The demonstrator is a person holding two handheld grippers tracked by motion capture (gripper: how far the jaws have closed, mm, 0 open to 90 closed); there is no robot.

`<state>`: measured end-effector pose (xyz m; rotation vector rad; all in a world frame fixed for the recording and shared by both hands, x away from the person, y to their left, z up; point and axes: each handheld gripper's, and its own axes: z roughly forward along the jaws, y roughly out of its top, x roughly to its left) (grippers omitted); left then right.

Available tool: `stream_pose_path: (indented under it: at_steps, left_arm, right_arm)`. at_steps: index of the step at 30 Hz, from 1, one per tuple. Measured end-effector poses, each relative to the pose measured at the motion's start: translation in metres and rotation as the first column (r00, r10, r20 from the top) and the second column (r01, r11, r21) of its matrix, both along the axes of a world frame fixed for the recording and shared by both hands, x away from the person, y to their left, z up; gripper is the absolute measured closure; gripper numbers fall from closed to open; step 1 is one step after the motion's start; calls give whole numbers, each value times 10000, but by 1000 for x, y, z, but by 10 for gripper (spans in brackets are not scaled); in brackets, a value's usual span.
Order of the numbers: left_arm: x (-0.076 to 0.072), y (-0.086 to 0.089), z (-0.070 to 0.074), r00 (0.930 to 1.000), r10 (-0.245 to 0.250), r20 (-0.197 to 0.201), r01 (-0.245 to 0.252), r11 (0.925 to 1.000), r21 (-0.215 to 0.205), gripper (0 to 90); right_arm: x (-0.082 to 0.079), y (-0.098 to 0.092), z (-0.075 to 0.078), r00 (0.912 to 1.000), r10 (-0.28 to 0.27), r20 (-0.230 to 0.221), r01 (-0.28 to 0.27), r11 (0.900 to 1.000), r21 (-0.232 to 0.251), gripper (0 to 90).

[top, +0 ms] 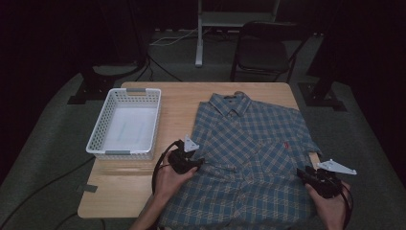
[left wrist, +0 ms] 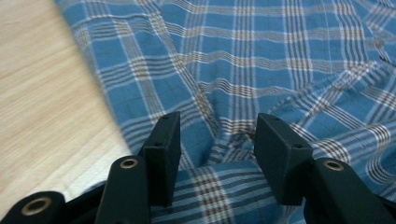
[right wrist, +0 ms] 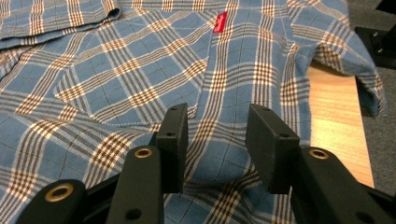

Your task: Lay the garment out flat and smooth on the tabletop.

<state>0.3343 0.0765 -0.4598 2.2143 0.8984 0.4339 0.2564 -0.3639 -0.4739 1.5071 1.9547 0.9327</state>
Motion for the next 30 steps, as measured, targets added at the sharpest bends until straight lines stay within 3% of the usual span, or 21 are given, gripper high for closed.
stream_pose_path:
  at_steps: [14, 23, 30]
  left_arm:
    - [2, -9, -13, 10000, -91, 28, 90, 9986, 512, 534]
    - [3, -13, -13, 9995, -65, 302, 44, 9977, 675, 669]
    - [11, -13, -13, 9992, 217, 347, -241, 9971, 716, 719]
  right_arm:
    - [-2, -1, -3, 9997, 82, -225, -84, 9999, -89, 576]
    - [0, -2, -11, 9994, 20, -340, -25, 9999, -162, 577]
    - [3, -3, -12, 9996, -48, -283, 43, 9998, -205, 587]
